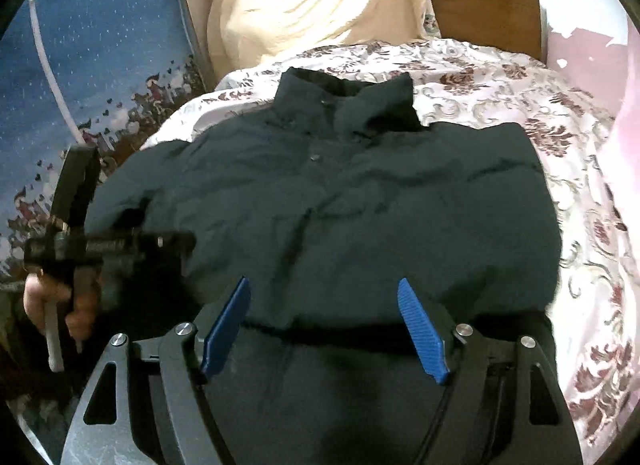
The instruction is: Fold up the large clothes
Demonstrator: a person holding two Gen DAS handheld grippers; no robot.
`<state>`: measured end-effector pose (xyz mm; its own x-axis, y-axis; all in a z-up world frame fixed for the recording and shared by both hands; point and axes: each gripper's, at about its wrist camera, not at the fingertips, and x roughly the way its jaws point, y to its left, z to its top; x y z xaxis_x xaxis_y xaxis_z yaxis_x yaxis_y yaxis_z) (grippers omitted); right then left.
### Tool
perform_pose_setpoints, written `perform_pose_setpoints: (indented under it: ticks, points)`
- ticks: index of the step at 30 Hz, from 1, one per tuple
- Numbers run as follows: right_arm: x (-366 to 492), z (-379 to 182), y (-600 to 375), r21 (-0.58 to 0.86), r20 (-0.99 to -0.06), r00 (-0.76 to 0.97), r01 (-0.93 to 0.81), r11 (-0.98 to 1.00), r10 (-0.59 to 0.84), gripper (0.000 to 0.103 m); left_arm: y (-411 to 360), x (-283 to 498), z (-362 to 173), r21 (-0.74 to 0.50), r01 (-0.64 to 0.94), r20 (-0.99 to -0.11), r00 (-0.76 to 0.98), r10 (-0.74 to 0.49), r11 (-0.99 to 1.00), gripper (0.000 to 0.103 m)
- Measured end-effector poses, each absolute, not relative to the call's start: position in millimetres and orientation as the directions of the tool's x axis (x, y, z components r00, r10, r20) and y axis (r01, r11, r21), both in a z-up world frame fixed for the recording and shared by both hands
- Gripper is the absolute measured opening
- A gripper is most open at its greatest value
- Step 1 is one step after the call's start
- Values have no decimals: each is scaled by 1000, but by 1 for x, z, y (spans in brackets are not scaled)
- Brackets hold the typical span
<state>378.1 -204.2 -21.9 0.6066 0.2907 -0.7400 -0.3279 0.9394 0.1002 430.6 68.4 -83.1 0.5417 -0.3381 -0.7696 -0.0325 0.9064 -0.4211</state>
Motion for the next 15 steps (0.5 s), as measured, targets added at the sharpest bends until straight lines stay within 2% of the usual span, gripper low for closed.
perform_pose_setpoints:
  ticks: [1, 4, 9, 12, 15]
  points:
    - [375, -20, -208, 79, -737, 618, -323, 943, 274, 72, 69, 429, -80, -403, -30, -766, 558, -319, 915, 4]
    - [362, -11, -222, 11, -704, 679, -282, 959, 207, 72, 73, 422, -62, -376, -23, -729, 624, -281, 926, 3]
    - [360, 12, -248, -97, -624, 779, -162, 982, 67, 72, 98, 402, -19, -291, -79, -649, 749, -136, 954, 3]
    - [378, 17, -260, -119, -611, 791, -79, 990, -10, 72, 117, 397, -9, -242, -125, -645, 762, -63, 962, 3]
    - [408, 5, -272, -106, -634, 771, -5, 994, -64, 72, 122, 407, -21, -196, -143, -682, 731, -30, 970, 3]
